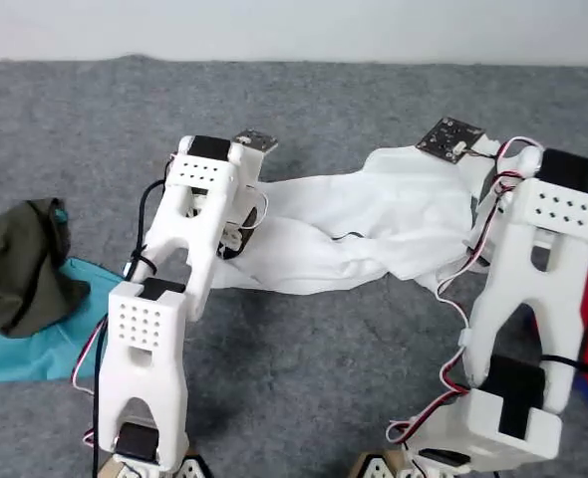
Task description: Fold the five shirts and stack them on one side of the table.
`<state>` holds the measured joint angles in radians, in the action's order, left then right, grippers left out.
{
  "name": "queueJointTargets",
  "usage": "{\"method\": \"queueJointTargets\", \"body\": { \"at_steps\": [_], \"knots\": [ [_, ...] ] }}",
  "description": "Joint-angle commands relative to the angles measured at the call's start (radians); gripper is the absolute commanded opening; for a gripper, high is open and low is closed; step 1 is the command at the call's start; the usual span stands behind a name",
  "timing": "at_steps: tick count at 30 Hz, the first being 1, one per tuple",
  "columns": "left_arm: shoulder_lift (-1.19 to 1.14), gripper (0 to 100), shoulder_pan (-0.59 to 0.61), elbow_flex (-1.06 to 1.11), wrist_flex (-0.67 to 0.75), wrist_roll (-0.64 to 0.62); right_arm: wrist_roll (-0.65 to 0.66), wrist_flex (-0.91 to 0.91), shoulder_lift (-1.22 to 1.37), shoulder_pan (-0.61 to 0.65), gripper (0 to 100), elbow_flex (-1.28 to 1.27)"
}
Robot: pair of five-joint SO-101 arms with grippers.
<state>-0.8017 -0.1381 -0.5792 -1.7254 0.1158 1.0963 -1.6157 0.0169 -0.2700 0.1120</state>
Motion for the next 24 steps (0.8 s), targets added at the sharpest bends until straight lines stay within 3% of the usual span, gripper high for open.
{"method": "queueJointTargets", "body": {
  "at_steps": [1,6,19,24],
  "knots": [
    [0.101,1,0.025,0.007,-0.034,-0.015,-0.031,-0.042,-0.015,0.013,1.0,0.057],
    [0.333,1,0.058,0.124,-0.034,-0.015,-0.034,-0.147,-0.024,0.027,1.0,0.061],
    [1.002,1,0.077,0.668,-0.034,-0.009,-0.035,-0.177,-0.348,0.051,1.0,0.057],
    [1.232,1,0.075,0.771,-0.034,-0.011,-0.138,-0.179,-0.466,0.058,1.0,0.055]
  ]
}}
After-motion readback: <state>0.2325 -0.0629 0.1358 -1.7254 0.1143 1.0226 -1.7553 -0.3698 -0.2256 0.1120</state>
